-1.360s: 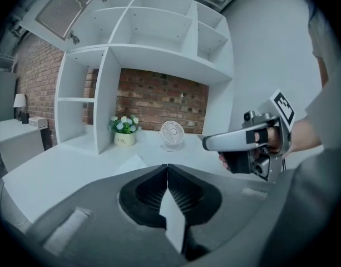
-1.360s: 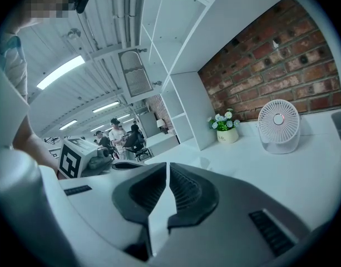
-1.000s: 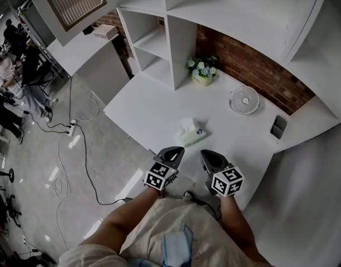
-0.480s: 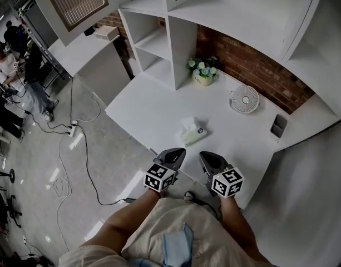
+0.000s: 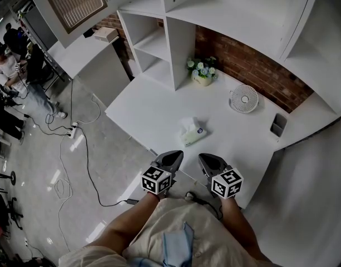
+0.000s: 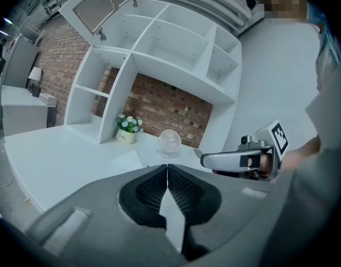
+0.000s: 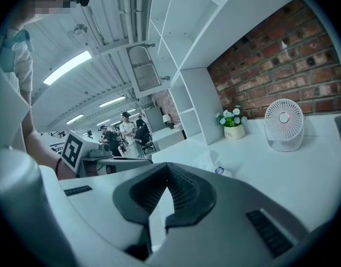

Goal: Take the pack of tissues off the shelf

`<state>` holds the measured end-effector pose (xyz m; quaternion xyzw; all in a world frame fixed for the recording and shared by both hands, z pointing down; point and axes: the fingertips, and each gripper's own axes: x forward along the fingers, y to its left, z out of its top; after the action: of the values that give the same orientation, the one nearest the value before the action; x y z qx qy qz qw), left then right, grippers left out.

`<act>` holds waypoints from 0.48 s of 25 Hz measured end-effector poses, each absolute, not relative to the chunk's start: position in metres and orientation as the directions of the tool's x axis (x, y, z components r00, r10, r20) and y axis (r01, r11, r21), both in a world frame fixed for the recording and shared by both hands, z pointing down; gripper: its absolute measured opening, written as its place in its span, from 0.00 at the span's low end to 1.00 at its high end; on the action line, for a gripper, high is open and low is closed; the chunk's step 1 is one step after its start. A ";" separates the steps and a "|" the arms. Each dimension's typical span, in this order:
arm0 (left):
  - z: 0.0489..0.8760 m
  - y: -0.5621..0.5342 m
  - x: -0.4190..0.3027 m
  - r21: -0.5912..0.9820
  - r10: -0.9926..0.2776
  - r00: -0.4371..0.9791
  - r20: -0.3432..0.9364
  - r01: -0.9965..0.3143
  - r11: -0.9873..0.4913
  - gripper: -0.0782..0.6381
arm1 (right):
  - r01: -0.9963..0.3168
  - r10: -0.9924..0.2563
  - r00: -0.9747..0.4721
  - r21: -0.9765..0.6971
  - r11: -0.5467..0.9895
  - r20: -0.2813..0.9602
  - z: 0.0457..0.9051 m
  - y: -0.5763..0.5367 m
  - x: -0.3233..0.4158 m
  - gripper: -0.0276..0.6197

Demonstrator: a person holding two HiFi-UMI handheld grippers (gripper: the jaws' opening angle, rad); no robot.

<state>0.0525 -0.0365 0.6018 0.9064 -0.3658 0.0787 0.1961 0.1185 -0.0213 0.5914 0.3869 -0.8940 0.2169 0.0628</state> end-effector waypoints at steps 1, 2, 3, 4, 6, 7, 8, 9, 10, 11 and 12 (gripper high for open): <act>0.602 -0.036 0.052 0.300 -0.632 0.720 0.287 -0.694 -0.655 0.12 | -0.720 -0.662 -0.692 -0.330 0.610 0.287 0.592 -0.021 0.118 0.07; 0.602 -0.036 0.052 0.302 -0.632 0.719 0.288 -0.695 -0.653 0.12 | -0.721 -0.660 -0.692 -0.320 0.614 0.294 0.592 -0.021 0.117 0.07; 0.602 -0.036 0.051 0.303 -0.633 0.718 0.289 -0.696 -0.651 0.12 | -0.722 -0.658 -0.691 -0.310 0.618 0.299 0.592 -0.021 0.117 0.07; 0.603 -0.036 0.051 0.305 -0.634 0.717 0.290 -0.697 -0.649 0.12 | -0.723 -0.657 -0.691 -0.302 0.622 0.302 0.592 -0.021 0.116 0.07; 0.604 -0.036 0.051 0.309 -0.636 0.715 0.290 -0.699 -0.645 0.12 | -0.721 -0.656 -0.693 -0.300 0.625 0.298 0.591 -0.022 0.116 0.07; 0.604 -0.037 0.051 0.312 -0.637 0.714 0.289 -0.700 -0.643 0.12 | -0.720 -0.657 -0.694 -0.304 0.624 0.294 0.591 -0.022 0.116 0.07; 0.604 -0.037 0.051 0.316 -0.639 0.714 0.287 -0.700 -0.640 0.12 | -0.719 -0.657 -0.695 -0.308 0.623 0.292 0.591 -0.023 0.116 0.07; 0.604 -0.038 0.051 0.321 -0.640 0.714 0.285 -0.700 -0.638 0.12 | -0.718 -0.657 -0.696 -0.311 0.623 0.291 0.592 -0.023 0.117 0.07; 0.604 -0.038 0.051 0.326 -0.640 0.714 0.285 -0.700 -0.635 0.12 | -0.718 -0.657 -0.696 -0.312 0.622 0.290 0.592 -0.024 0.117 0.07; 0.604 -0.038 0.051 0.330 -0.640 0.714 0.284 -0.700 -0.634 0.12 | -0.718 -0.657 -0.696 -0.314 0.622 0.289 0.592 -0.024 0.117 0.07; 0.604 -0.037 0.051 0.333 -0.640 0.714 0.284 -0.700 -0.632 0.12 | -0.717 -0.658 -0.696 -0.317 0.621 0.288 0.592 -0.024 0.117 0.07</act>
<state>0.0509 -0.0374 0.6043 0.9007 -0.3719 0.0696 0.2134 0.1167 -0.0241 0.5923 0.3831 -0.8973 0.2072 0.0720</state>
